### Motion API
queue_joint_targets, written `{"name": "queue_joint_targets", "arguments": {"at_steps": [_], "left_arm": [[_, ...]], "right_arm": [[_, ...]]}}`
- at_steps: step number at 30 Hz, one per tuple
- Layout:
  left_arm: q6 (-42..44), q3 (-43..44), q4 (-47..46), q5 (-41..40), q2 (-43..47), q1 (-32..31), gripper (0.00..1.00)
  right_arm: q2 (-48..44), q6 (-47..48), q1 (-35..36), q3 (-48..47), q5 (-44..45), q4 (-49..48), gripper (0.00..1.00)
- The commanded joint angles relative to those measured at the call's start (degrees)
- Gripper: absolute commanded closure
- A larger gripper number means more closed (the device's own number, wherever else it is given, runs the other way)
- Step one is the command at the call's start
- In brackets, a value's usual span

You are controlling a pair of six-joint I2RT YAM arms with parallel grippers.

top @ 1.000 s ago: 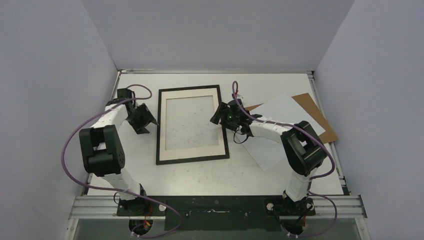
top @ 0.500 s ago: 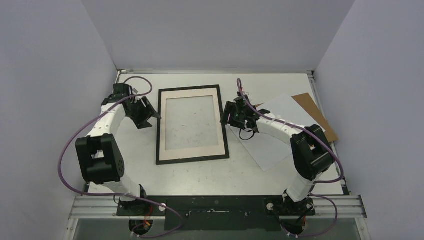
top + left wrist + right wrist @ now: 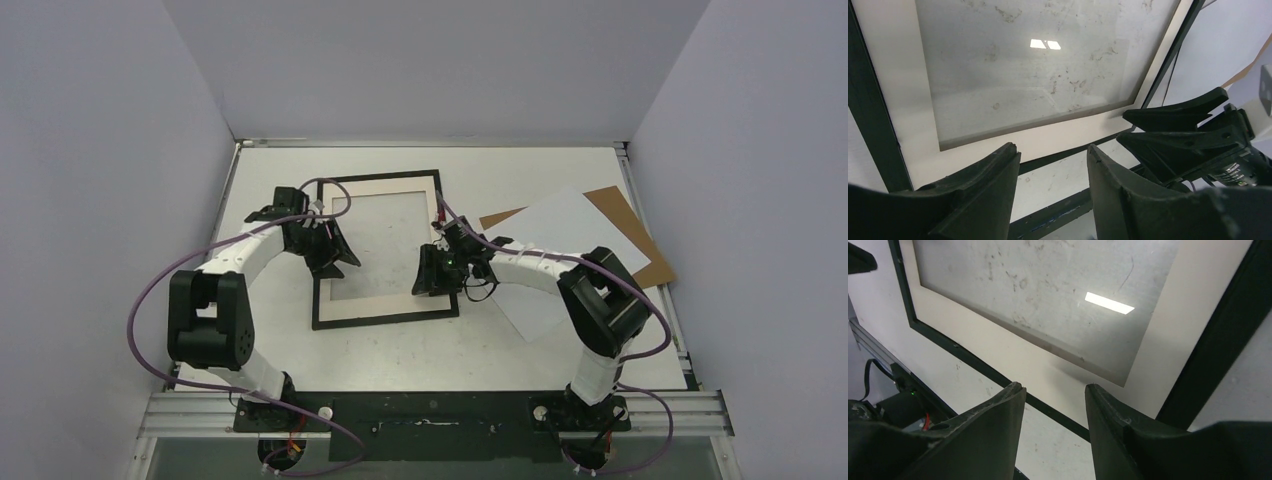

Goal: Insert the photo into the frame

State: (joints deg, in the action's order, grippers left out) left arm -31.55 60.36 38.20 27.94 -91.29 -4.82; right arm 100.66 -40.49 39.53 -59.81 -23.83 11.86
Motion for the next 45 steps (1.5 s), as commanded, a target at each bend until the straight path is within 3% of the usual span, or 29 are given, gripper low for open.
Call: {"name": "queue_joint_targets", "arguments": {"at_steps": [1,9,17,28,34,39,45], "left_arm": [[-0.82,-0.40,-3.83,-0.25,-1.16,-0.63,0.50],[-0.71,-0.40,-3.65,-1.71,-2.90,-1.80,0.51],[-0.19,0.26,-3.15,-1.36,-3.66,-2.64,0.51],[1.45,5.79,0.42,-3.05,-2.18,-2.84,0.50],[2.42,9.70,-0.78,-3.92,0.74,-2.88,0.48],[0.15,11.26,-8.18,-0.94,0.84,-3.97,0.44],[-1.31,20.11,-14.59,-0.70,-7.48,-12.03,0.38]], "right_arm": [[2.12,3.06,0.74,-1.14,-4.03,0.67,0.53],[4.20,7.21,1.55,-3.22,1.75,4.62,0.53],[2.87,7.85,2.34,-1.45,6.62,-2.82,0.53],[-8.73,7.07,1.16,-1.91,8.84,-2.14,0.48],[-14.88,4.72,-5.56,-5.51,18.38,5.71,0.38],[-15.35,2.77,-14.75,-6.96,28.64,16.51,0.34],[-17.27,-3.10,-28.89,-2.67,28.74,24.33,0.31]]}}
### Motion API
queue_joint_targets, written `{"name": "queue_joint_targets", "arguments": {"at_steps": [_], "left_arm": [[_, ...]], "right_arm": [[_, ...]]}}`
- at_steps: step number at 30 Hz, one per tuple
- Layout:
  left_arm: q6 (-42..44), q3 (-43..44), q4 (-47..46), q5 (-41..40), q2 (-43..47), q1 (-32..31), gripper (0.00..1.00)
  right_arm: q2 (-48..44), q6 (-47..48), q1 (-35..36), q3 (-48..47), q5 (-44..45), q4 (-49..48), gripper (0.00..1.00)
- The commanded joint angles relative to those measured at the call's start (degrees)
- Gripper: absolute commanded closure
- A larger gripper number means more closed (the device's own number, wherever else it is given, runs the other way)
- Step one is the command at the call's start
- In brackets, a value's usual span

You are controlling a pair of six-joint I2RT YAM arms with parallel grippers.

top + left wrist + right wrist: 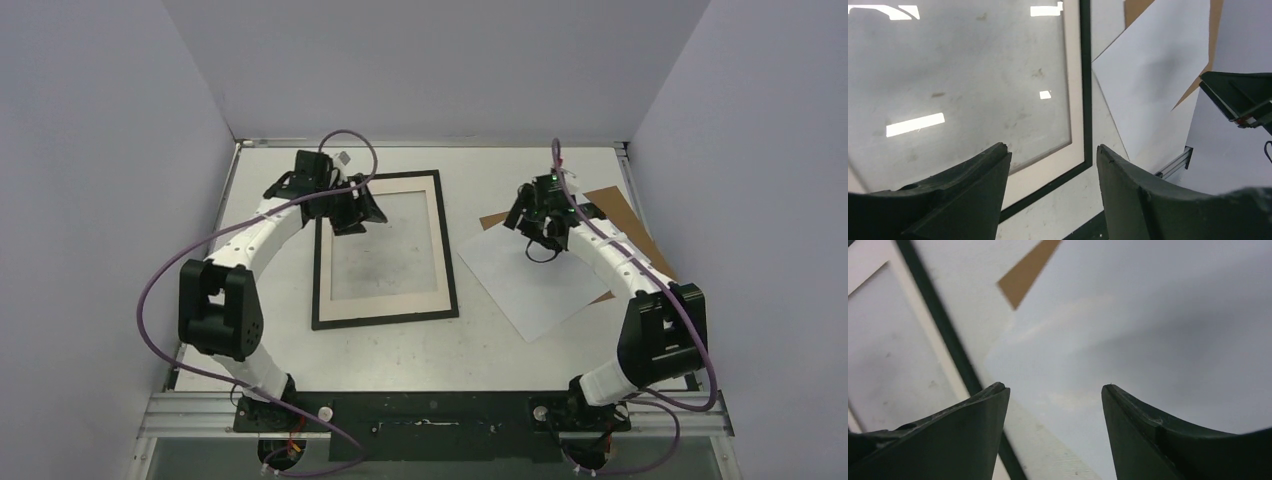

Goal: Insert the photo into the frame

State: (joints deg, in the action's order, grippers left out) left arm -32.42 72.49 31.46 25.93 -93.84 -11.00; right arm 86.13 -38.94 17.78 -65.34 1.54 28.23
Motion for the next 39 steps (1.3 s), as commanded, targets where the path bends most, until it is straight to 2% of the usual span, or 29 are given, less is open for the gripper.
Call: {"name": "queue_joint_targets", "arguments": {"at_steps": [1,7,14,19,24,30,34,37,39], "left_arm": [[0.14,9.44,-8.19,0.83,-6.97,-7.48,0.37],[2.92,22.07,-10.89,1.01,-19.15,-15.22,0.31],[8.20,34.52,-10.38,1.77,-32.67,-21.80,0.30],[8.88,43.18,-7.21,1.05,-41.47,-23.71,0.30],[10.80,52.08,-4.40,-0.43,-47.92,-25.51,0.31],[12.66,61.59,3.71,-3.31,-55.39,-26.26,0.31],[12.18,64.23,11.41,-2.96,-57.52,-26.26,0.34],[11.80,61.71,12.48,-3.33,-56.66,-26.27,0.34],[11.87,62.03,13.68,-0.39,-57.07,-26.18,0.34]], "right_arm": [[-3.48,-5.52,-8.91,4.57,2.67,8.52,0.30],[-9.82,-8.44,-17.52,14.34,-0.78,11.54,0.27],[-14.35,-7.79,-24.84,19.69,-4.50,13.75,0.26],[-14.97,-7.29,-28.01,22.12,-6.54,16.18,0.24],[-16.25,-7.76,-30.72,26.87,-13.29,14.08,0.22],[-17.49,-7.31,-31.60,31.23,-16.10,12.70,0.19],[-15.90,-8.13,-32.43,34.44,-19.25,8.07,0.18],[-14.76,-8.85,-32.53,36.03,-20.78,5.54,0.18],[-14.41,-8.88,-32.55,36.52,-21.60,4.43,0.18]]}}
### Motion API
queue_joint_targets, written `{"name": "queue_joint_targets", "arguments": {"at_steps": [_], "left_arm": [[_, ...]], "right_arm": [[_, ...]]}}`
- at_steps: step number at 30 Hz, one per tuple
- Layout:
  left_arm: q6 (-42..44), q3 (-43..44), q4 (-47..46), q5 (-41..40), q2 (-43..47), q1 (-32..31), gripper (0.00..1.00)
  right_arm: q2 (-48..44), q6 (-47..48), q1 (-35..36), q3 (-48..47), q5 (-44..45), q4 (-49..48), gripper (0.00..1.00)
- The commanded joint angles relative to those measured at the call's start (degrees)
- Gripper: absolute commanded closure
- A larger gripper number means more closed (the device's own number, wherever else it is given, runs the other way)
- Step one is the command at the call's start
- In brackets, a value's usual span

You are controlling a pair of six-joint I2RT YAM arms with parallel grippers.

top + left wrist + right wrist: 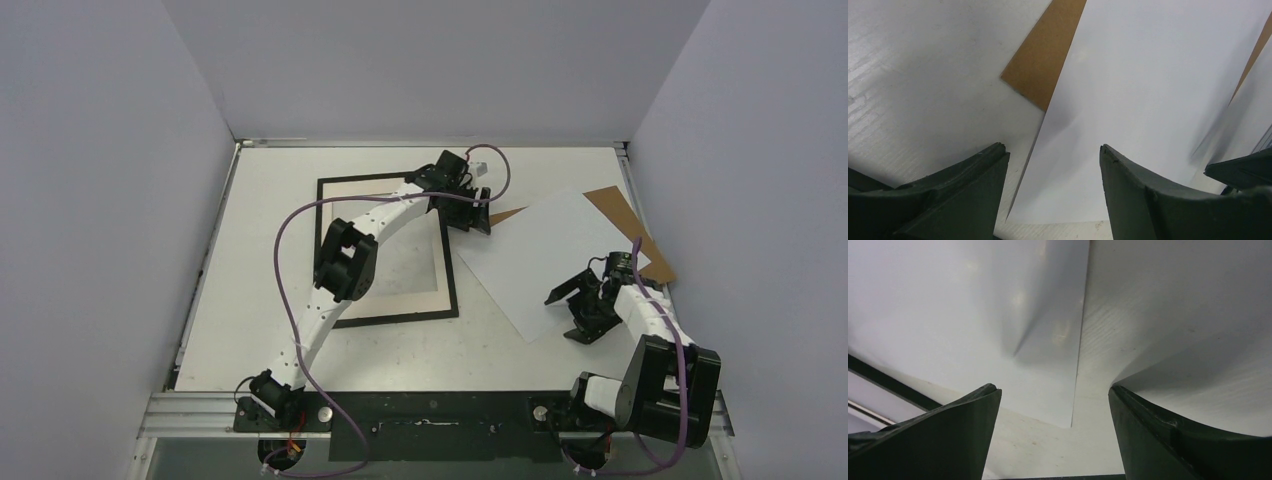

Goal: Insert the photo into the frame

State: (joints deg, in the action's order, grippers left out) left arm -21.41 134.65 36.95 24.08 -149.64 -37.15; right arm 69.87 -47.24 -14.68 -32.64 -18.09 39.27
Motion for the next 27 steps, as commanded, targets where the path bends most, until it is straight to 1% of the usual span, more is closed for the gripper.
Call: {"name": "queue_joint_targets", "arguments": {"at_steps": [1,4,7,11,16,21,24,27], "left_arm": [[0.78,1.20,9.71,3.21,-1.92,-0.03,0.34],[-0.13,5.55,16.38,6.18,-5.10,-0.08,0.36],[-1.45,4.57,20.38,5.32,-5.98,0.05,0.36],[-2.39,-0.34,18.50,7.30,-4.80,-0.03,0.37],[-3.59,-0.43,16.74,12.39,-4.44,0.14,0.37],[-5.97,-2.82,12.63,17.67,-3.08,0.29,0.37],[-7.66,-5.60,9.44,20.50,-1.59,0.47,0.34],[-10.76,-9.62,3.90,22.89,0.97,0.67,0.31]], "right_arm": [[1.85,-0.57,-0.11,4.01,-2.49,-7.21,0.18],[2.20,-0.33,-0.16,4.12,-3.97,-8.68,0.18],[2.69,0.00,-0.18,4.24,-6.01,-10.43,0.18],[2.83,-0.13,-0.18,5.00,-8.49,-12.63,0.17],[3.40,0.47,-0.18,6.09,-12.65,-16.82,0.17],[4.13,1.07,-0.17,7.79,-17.31,-21.53,0.16],[4.62,1.35,-0.18,8.42,-18.12,-22.82,0.14],[4.58,1.55,-0.18,8.57,-18.08,-22.98,0.11]]}}
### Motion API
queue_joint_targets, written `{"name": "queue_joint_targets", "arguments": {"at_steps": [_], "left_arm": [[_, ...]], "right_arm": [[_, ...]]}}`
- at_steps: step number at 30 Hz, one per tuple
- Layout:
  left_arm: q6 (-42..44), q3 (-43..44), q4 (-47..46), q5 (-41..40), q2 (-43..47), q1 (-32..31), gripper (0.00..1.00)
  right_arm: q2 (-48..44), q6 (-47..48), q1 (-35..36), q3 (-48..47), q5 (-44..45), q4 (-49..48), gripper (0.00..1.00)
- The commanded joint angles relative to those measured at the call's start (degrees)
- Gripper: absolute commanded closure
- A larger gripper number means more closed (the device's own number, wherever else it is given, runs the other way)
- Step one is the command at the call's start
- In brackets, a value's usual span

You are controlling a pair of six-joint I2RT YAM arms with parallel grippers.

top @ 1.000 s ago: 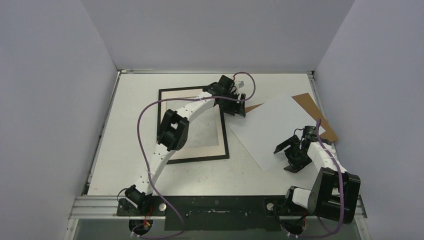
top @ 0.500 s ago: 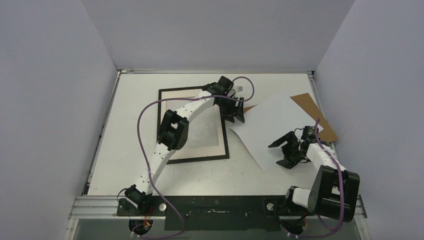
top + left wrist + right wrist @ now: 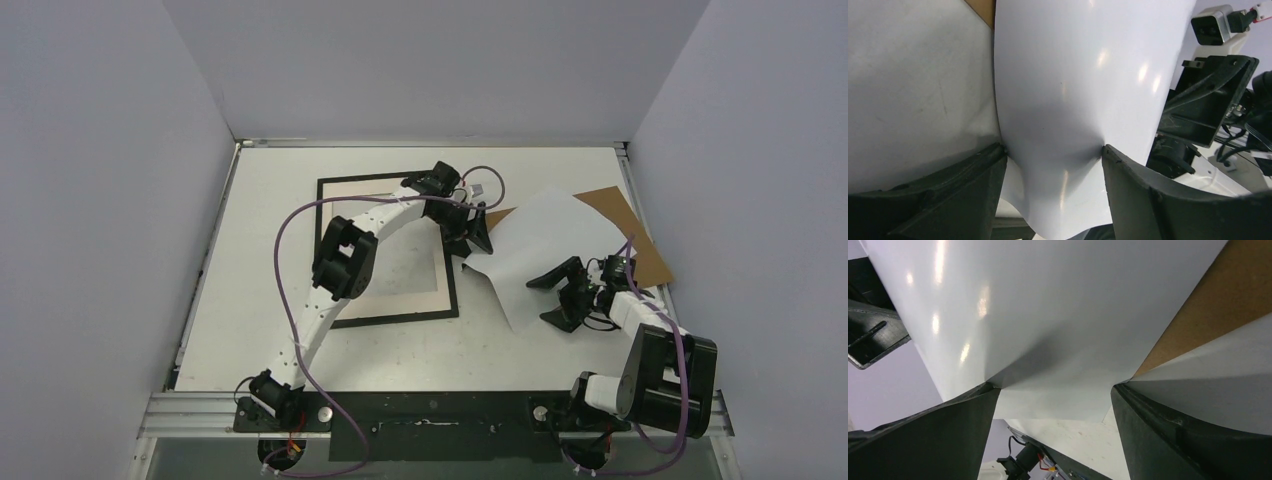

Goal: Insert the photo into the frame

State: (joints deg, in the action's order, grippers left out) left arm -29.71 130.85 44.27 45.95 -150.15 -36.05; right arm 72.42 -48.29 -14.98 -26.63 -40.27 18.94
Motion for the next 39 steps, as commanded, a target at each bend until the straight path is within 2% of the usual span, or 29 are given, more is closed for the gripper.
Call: {"name": "queue_joint_targets", "arguments": {"at_steps": [1,10,17,22,27,33,39], "left_arm": [[-3.60,-6.73,-4.99,1.85,2.22,-0.35,0.30],[-11.49,-12.93,-15.22,4.75,6.39,0.47,0.28],[-10.28,-12.20,-13.93,1.59,5.57,1.66,0.28],[-8.36,-11.07,-11.72,-2.54,5.06,2.12,0.29],[-11.90,-10.81,-12.98,0.46,4.13,2.48,0.34],[-18.88,-15.20,-21.69,4.99,6.44,2.65,0.34],[-19.34,-15.99,-22.68,5.48,6.41,2.74,0.35]], "right_arm": [[1.92,2.59,0.13,2.65,4.14,-2.80,0.10],[-1.84,2.26,0.13,3.06,3.85,-4.20,0.00],[-8.79,-1.69,0.13,5.27,1.22,-10.89,0.00],[-12.37,3.31,0.50,1.80,7.59,-1.25,0.00],[-10.43,9.33,2.48,-2.08,13.96,6.14,0.00],[-7.56,7.76,7.41,-2.61,17.90,4.56,0.00],[-2.47,7.38,11.58,-3.31,20.72,2.70,0.00]]}}
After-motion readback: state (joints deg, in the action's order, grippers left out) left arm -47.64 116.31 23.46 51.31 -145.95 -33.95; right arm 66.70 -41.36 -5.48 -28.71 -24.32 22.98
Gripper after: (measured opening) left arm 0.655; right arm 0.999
